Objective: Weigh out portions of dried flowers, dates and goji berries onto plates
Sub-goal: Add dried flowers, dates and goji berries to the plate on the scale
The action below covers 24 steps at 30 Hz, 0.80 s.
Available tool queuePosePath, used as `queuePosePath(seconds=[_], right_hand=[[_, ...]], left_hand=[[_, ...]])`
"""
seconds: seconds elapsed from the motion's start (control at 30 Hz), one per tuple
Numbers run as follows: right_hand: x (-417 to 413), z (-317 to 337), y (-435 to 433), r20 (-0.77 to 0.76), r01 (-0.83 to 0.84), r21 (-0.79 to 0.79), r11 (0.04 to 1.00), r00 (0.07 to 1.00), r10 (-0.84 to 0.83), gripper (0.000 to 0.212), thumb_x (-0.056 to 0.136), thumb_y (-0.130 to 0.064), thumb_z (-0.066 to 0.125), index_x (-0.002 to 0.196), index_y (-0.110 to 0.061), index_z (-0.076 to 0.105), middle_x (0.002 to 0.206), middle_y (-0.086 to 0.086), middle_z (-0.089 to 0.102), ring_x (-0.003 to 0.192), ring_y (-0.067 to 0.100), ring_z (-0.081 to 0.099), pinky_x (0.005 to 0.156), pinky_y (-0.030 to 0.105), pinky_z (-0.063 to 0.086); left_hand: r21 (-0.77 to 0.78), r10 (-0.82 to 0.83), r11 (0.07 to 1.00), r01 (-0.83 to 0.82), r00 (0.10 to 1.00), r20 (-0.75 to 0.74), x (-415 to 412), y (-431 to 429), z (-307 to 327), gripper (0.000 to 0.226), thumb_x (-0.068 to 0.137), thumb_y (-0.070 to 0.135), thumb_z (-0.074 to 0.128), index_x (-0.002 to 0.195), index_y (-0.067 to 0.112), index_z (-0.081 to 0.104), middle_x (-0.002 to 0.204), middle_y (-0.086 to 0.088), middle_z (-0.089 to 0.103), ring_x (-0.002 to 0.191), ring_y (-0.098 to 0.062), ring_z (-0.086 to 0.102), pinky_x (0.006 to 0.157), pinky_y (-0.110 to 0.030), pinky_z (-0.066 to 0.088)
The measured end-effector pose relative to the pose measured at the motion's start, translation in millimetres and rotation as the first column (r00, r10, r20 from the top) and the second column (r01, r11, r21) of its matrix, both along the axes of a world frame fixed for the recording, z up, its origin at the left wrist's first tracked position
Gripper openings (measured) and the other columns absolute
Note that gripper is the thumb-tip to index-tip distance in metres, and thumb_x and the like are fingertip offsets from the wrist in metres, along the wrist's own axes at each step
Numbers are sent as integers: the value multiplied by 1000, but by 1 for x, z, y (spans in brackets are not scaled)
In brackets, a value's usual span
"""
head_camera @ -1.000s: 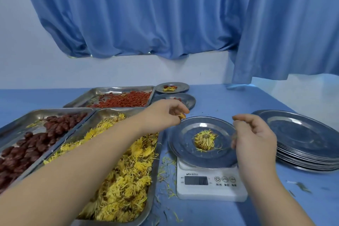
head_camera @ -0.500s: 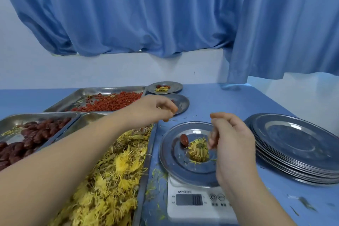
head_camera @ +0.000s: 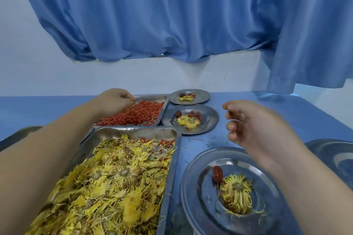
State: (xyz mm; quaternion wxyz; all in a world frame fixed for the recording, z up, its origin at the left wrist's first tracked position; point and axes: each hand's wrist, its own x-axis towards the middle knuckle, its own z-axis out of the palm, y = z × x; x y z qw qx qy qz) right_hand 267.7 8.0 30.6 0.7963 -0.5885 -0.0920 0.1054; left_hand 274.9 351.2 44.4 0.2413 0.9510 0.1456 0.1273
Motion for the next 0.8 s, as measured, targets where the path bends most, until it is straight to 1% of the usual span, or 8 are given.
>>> queuePosePath(seconds=[0.1,0.23,0.37,0.43,0.53,0.63,0.7,0.8], right_hand=[[7,-6,1,-18,-9,-13,1000,1000,9,12,86,-11,57,79,-11,66,56,-2,56,48,11,42,42,22,34],[13,-9,1,-38,-24,7,1000,999,24,11,85,-12,58,77,-12,66,56,-2,54,47,11,42,40,21,34],[13,-11,4,-32,-56,11,998,998,57,13,85,-12,58,75,-13,66,55,-2,53,46,10,42,39,21,35],[11,-12,6,-28,-67,5,998,997,67,15,84,-11,58,72,-14,67,55,-2,54,46,10,42,39,21,35],[11,-13,7,-38,-75,9,997,996,75,17,84,-10,58,70,-14,67,55,-1,54,46,10,42,40,21,35],[10,-12,7,-39,-73,14,997,997,73,16,84,-10,58,71,-14,67,55,-1,53,46,11,42,40,21,35],[10,-11,7,-35,-72,22,997,997,73,18,84,-10,58,69,-14,67,54,-1,53,46,10,42,40,21,35],[9,-10,6,-33,-66,17,998,997,66,21,84,-9,57,66,-14,67,54,0,52,45,11,42,39,21,34]], left_hand=[[90,12,996,-2,994,-108,25,7,-20,12,94,27,55,88,30,65,107,-7,68,86,-18,59,81,-33,42],[174,-14,983,64,961,-275,57,3,-48,28,97,22,53,122,20,65,136,-2,58,115,-18,54,103,-34,37],[249,3,960,126,887,-462,80,-13,-59,35,97,16,49,129,20,63,139,-2,56,124,-22,51,110,-38,35],[323,47,932,163,829,-557,86,-23,-57,39,95,11,44,127,20,64,130,-3,61,112,-24,57,101,-39,43],[367,95,916,163,800,-592,92,-34,-49,33,92,6,46,116,12,67,106,-7,65,81,-21,58,79,-34,51],[375,121,917,137,800,-588,93,-38,-45,31,90,2,52,114,10,69,100,-8,67,79,-20,64,80,-32,56],[361,115,923,131,802,-586,93,-37,-45,36,90,-1,52,119,13,68,90,1,64,71,-13,58,79,-29,53],[336,106,936,102,830,-548,94,-32,-50,39,90,-2,53,120,17,67,77,12,53,71,-5,53,75,-27,48]])
